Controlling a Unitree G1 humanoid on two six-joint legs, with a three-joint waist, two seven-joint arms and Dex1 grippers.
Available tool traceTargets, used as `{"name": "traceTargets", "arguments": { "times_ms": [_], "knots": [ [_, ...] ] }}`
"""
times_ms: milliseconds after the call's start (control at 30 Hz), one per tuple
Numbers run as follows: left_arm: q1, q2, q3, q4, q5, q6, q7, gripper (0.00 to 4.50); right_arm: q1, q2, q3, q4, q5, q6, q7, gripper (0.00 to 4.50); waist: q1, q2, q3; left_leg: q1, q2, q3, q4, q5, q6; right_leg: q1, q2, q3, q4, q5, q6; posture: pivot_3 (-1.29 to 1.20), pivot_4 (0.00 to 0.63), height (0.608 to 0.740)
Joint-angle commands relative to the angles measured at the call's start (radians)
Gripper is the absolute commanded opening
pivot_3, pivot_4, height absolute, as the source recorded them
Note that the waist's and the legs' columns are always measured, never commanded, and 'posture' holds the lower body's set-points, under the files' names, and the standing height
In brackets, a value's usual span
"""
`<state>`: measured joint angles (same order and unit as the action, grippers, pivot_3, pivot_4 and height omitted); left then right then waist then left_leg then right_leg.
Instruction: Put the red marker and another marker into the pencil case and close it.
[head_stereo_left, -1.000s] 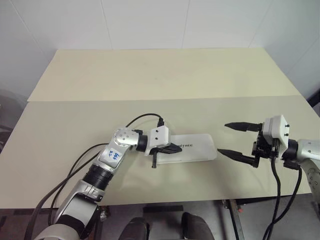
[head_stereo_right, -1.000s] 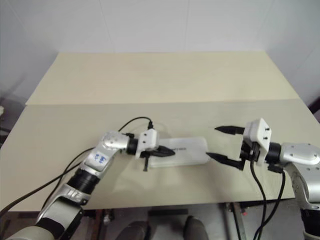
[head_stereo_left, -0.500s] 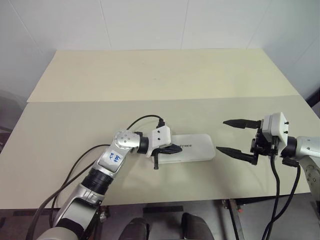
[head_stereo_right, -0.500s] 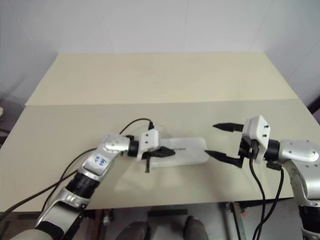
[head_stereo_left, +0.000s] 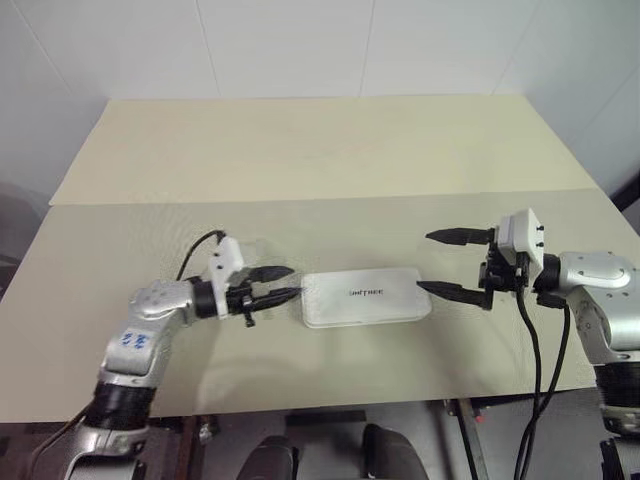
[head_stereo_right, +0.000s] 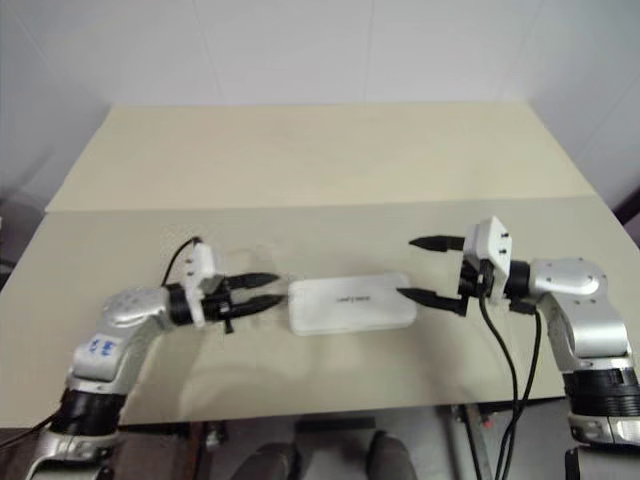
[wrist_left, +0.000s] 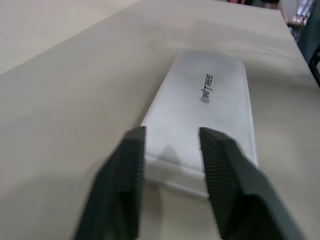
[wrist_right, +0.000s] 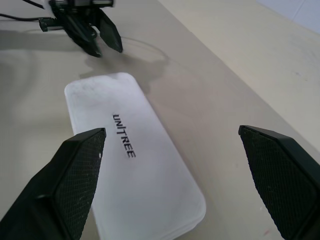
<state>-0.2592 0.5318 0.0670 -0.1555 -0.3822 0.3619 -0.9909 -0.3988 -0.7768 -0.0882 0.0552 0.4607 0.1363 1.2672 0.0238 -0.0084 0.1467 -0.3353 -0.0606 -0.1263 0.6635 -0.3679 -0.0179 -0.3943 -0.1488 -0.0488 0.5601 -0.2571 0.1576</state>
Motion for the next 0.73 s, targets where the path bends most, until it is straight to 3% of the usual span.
{"name": "traceTargets", "arguments": {
  "times_ms": [33, 167, 333, 733],
  "knots": [
    [0.055, 0.036, 0.081, -0.075, -0.064, -0.042, -0.021, 3.22, -0.017, 0.001, -0.012, 0.019, 0.001, -0.03, 0.023, 4.5, 0.001, 0.001, 0.0, 0.0, 0.0, 0.0, 0.0, 0.0, 0.0, 0.0, 0.0, 0.0, 0.0, 0.0, 0.0, 0.0, 0.15, 0.74],
    [0.093, 0.05, 0.118, -0.093, -0.083, -0.063, -0.008, 4.47, -0.033, 0.001, -0.018, 0.069, -0.008, -0.056, 0.037, 4.5, 0.001, 0.001, 0.001, 0.0, 0.0, 0.0, 0.0, 0.0, 0.0, 0.0, 0.0, 0.0, 0.0, 0.0, 0.0, 0.0, 0.15, 0.74],
    [0.065, 0.021, 0.114, -0.115, -0.102, -0.062, 0.044, 4.47, -0.032, -0.017, -0.071, 0.151, -0.015, -0.12, 0.031, 4.5, 0.0, 0.001, 0.001, 0.0, 0.0, 0.001, 0.0, 0.0, 0.0, 0.001, 0.0, 0.0, 0.0, 0.0, -0.001, 0.0, 0.15, 0.74],
    [-0.018, 0.002, 0.074, -0.039, -0.074, -0.126, 0.063, 4.47, 0.14, -0.049, -0.159, 0.021, 0.015, -0.094, 0.002, 4.5, -0.001, 0.002, 0.001, 0.0, 0.0, 0.004, 0.0, 0.0, 0.0, 0.0, 0.0, -0.001, 0.0, 0.0, -0.001, 0.0, 0.15, 0.74]
  ]
}}
